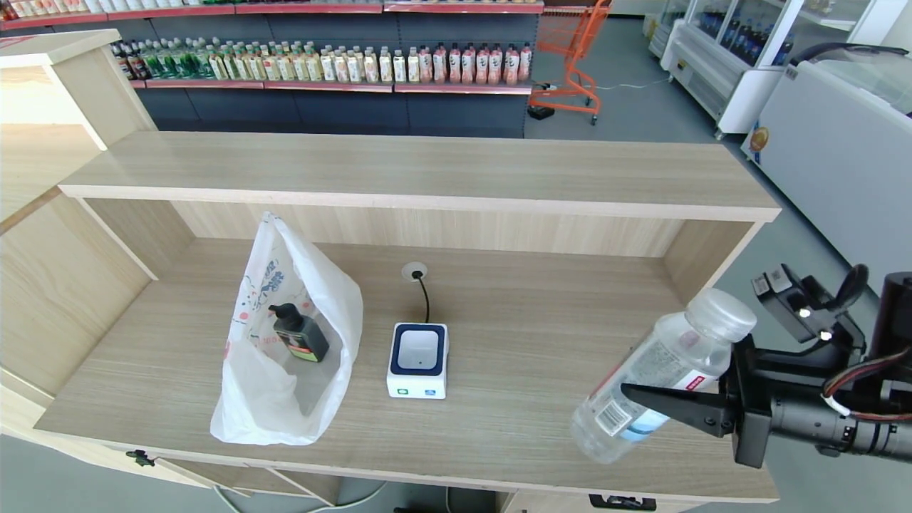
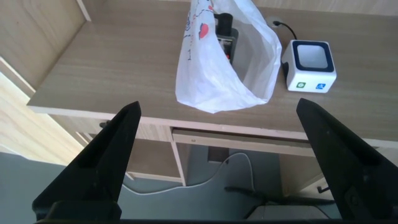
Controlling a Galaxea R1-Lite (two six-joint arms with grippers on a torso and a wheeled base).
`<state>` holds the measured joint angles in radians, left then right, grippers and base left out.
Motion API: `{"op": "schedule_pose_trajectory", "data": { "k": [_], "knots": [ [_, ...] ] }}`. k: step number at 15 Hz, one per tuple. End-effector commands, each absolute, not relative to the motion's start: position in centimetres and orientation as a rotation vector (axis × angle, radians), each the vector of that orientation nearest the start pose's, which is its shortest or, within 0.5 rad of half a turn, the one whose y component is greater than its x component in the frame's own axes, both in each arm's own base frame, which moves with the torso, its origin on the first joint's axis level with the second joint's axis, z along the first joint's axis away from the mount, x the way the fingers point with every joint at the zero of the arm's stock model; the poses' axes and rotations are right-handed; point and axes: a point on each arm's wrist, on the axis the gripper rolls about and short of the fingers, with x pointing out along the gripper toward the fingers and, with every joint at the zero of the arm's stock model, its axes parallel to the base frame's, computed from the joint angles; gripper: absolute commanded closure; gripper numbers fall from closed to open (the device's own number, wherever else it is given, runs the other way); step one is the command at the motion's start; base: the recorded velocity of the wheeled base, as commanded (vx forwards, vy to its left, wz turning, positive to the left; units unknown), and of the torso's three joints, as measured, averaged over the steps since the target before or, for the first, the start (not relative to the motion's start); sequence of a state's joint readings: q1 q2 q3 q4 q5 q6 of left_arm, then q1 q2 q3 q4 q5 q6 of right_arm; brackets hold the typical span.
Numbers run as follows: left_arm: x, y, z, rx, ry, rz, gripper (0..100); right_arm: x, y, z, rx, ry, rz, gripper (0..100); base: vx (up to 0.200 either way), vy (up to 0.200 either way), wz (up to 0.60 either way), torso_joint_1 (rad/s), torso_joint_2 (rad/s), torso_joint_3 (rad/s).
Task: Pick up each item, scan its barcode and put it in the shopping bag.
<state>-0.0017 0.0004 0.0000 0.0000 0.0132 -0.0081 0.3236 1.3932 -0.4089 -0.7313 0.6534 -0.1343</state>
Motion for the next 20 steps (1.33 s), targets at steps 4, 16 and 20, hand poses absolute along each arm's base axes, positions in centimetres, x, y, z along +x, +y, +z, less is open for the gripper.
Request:
{"op": "schedule_pose_trajectory", "data": {
  "k": [4,16,20],
  "knots": [
    [-2.3,0.0,7.6,-0.009,-0.002,0.012,0,15.9,5.2,18.6,-0.08,0.175,0.63,100,0.0,0.0,0.0,0.0,0.0,0.0],
    [-2.3,0.0,7.5,-0.011,0.0,0.012,0,15.2,4.6,18.3,-0.05,0.207,0.483,100,0.0,0.017,0.0,0.0,0.0,0.0],
    [-2.3,0.0,7.6,-0.011,-0.002,0.012,0,14.9,4.5,18.4,-0.009,0.239,0.475,100,0.0,0.2,0.0,0.001,0.0,0.002]
  ]
}}
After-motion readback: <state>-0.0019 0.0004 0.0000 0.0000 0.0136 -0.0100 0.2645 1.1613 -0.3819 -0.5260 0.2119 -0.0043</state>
